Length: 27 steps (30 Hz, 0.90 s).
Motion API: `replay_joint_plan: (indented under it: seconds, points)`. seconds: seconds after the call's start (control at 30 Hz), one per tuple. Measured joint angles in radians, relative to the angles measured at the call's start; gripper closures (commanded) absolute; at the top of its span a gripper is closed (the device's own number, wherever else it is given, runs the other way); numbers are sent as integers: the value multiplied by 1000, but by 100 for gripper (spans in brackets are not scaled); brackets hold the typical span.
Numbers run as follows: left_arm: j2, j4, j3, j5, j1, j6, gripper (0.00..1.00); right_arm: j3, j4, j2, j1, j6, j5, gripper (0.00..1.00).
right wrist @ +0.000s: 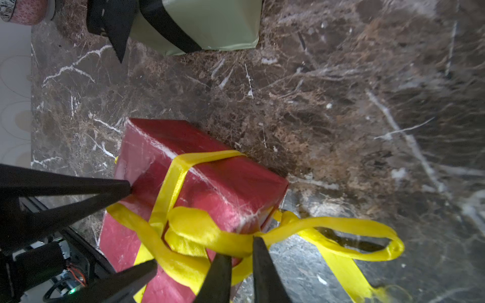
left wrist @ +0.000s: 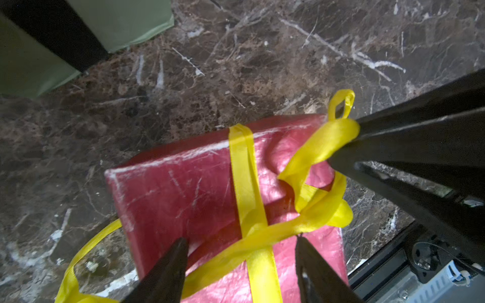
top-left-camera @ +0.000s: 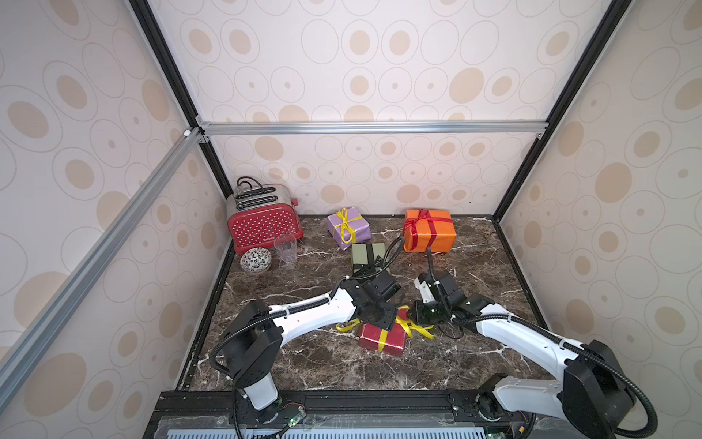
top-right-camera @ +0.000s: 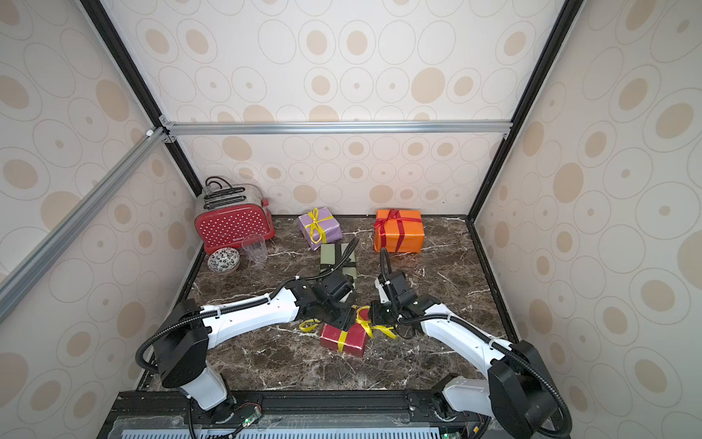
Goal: Untie the ribbon bows on the gift boxes
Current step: Untie the ribbon from the gift box.
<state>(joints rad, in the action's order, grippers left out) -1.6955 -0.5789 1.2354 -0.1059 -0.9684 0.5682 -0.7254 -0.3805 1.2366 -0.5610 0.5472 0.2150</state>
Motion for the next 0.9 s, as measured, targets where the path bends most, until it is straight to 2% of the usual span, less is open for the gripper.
replay_joint_plan:
  seconds: [0.1, 0.13, 0.3, 0.47, 0.7, 0.9]
  points:
    - [-22, -3, 21, 4, -6, -16, 69, 1, -1, -6, 0, 5, -21, 95]
    - [-27, -7, 25, 10, -6, -17, 74, 1, 0, -8, 0, 4, -29, 98]
    - [-31, -34, 30, 53, -8, -24, 90, 5, 0, -33, 15, 10, -62, 100]
    - [-11, -38, 18, 121, -8, -12, 92, 46, 6, -106, 90, 24, -80, 100]
    - [143, -24, -77, 264, -4, 36, 90, 120, 11, -204, 221, 71, -114, 100]
    - [266, 0, -170, 346, 65, 128, 89, 192, 31, -262, 340, 123, -150, 100]
